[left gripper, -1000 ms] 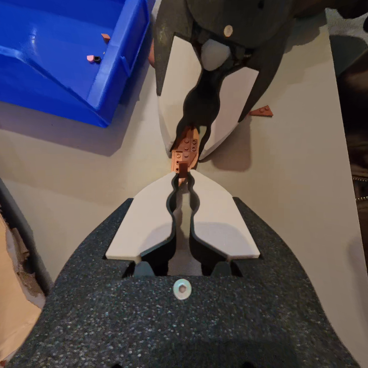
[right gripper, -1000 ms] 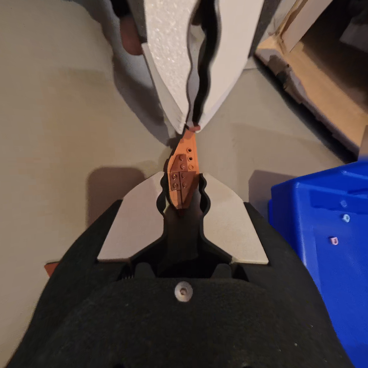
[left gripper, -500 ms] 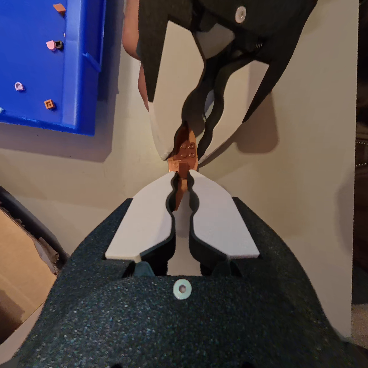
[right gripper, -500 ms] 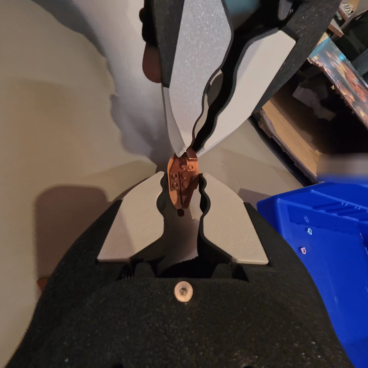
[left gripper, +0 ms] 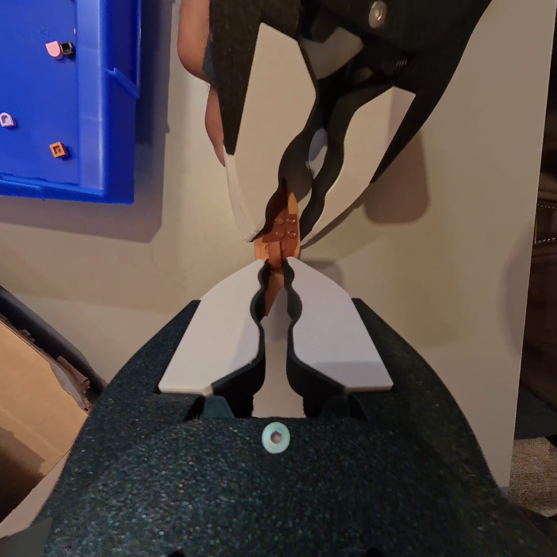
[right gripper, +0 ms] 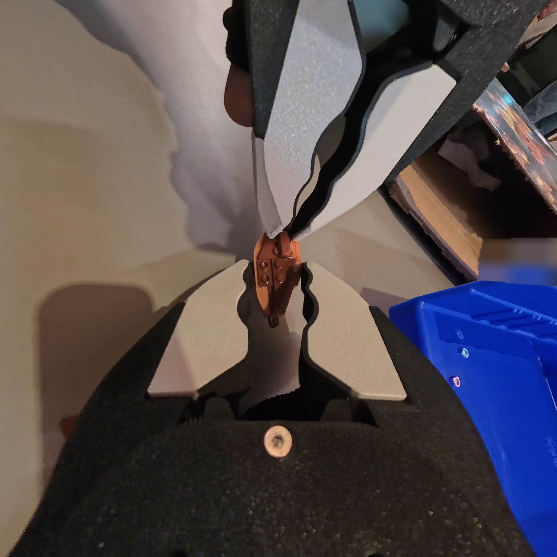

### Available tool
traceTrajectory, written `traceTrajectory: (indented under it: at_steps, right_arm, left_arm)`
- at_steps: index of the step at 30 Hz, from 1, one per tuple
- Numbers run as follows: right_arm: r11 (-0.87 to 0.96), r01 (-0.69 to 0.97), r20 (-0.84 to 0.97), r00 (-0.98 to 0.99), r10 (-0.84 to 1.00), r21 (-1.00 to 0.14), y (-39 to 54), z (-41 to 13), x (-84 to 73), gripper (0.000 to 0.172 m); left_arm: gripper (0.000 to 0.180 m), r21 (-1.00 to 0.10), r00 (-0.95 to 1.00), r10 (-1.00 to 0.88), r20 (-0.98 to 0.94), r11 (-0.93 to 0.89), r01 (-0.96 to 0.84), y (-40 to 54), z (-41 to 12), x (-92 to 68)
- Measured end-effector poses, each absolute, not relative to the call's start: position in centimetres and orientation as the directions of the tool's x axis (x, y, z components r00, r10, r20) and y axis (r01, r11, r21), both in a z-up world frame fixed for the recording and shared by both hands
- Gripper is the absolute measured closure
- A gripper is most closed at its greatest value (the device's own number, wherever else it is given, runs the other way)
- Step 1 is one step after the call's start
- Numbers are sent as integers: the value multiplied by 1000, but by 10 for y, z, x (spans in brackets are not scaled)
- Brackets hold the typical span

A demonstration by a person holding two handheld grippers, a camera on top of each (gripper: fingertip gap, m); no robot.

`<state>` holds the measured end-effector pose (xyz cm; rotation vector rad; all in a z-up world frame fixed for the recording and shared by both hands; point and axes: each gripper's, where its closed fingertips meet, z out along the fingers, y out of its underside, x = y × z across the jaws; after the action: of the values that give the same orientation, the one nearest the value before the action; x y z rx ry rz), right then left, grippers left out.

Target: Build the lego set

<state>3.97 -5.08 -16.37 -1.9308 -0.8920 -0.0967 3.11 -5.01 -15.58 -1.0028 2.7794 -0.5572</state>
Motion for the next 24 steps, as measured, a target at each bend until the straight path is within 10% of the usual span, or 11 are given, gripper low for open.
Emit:
traceTrajectory:
  at_steps: [24]
  right_arm:
    - [-265, 601, 393, 736, 550, -754, -51, -164, 40, 142]
  left_arm:
    - [173, -325, -788, -610, -80, 764, -558, -46, -153, 35]
